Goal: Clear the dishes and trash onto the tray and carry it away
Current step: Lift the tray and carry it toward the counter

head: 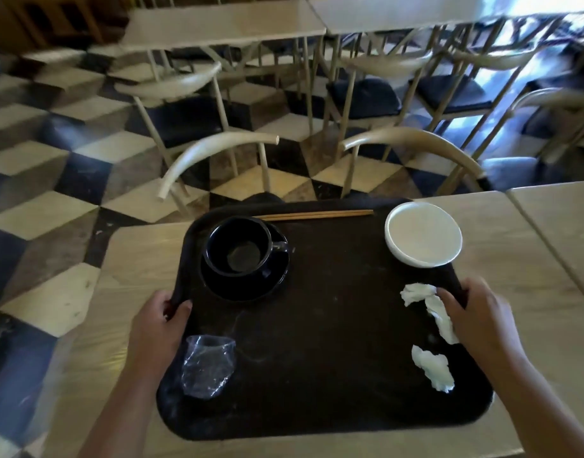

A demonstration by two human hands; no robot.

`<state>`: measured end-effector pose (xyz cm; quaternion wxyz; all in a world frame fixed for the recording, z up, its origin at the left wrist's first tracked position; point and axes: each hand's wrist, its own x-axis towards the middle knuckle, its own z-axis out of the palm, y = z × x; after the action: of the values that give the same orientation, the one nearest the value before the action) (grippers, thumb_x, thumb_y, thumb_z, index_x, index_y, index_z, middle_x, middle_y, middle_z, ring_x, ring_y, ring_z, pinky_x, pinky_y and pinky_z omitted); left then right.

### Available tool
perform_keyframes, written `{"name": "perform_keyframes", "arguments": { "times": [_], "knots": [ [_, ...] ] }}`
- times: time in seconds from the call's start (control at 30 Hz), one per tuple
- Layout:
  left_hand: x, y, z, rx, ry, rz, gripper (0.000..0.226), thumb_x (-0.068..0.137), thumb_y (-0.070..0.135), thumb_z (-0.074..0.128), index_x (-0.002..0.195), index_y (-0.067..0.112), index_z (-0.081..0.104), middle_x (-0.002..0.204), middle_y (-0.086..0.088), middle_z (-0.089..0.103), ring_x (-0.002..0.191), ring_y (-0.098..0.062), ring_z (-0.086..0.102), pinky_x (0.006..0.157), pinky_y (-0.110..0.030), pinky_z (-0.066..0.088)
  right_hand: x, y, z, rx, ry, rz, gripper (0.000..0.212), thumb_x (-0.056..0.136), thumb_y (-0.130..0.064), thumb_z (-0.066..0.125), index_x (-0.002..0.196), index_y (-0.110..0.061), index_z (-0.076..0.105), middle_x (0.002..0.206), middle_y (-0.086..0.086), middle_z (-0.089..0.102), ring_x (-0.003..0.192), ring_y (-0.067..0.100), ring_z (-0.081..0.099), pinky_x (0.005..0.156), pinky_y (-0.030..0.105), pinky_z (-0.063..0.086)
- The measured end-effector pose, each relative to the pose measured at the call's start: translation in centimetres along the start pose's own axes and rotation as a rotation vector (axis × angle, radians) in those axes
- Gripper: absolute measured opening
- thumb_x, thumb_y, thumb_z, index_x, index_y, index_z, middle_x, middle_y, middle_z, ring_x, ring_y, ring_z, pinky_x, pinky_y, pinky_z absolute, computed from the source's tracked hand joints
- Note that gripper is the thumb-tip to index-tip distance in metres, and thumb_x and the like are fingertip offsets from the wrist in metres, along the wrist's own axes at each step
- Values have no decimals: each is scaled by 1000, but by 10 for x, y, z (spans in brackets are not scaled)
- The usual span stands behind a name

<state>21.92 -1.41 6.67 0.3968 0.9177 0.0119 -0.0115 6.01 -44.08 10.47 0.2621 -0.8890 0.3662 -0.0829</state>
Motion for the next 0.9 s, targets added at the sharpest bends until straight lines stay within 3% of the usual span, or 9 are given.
{"name": "perform_keyframes", "arguments": {
  "times": [0.27,0.43,0.6,0.77,0.9],
  "knots": [
    [-16,37,-59,6,112,45,16,89,22,65,78,15,56,68,-3,59,63,-20,57,52,-32,37,-7,-38,-44,-4,58,-96,33,91,-31,63,71,-12,46,60,8,57,56,23,53,47,32,35],
    [-54,38,-89,27,199,-28,17,89,20,66,80,9,57,70,-11,61,63,-23,56,56,-34,38,-11,-54,-54,-12,37,-212,34,90,-26,65,68,-10,45,58,7,55,53,21,50,46,30,31],
    [-119,23,-107,25,329,-180,16,88,24,66,76,19,57,68,-5,62,66,-26,60,55,-34,37,-14,-67,-51,22,-85,-348,28,91,-24,65,71,-12,49,62,5,58,57,19,52,47,30,33],
    [-205,9,-130,38,476,-318,16,88,16,67,75,18,58,70,-8,65,70,-32,62,65,-43,46,-32,-89,-41,34,-203,-497,23,91,-24,65,76,-13,51,65,4,59,59,18,54,48,31,37],
    [-285,-7,-145,35,577,-458,13,88,19,66,80,18,57,75,-2,66,72,-26,63,66,-42,47,-57,-113,-27,43,-345,-623,21,93,-25,63,79,-14,51,69,6,62,61,20,57,49,32,41]
  ]
}}
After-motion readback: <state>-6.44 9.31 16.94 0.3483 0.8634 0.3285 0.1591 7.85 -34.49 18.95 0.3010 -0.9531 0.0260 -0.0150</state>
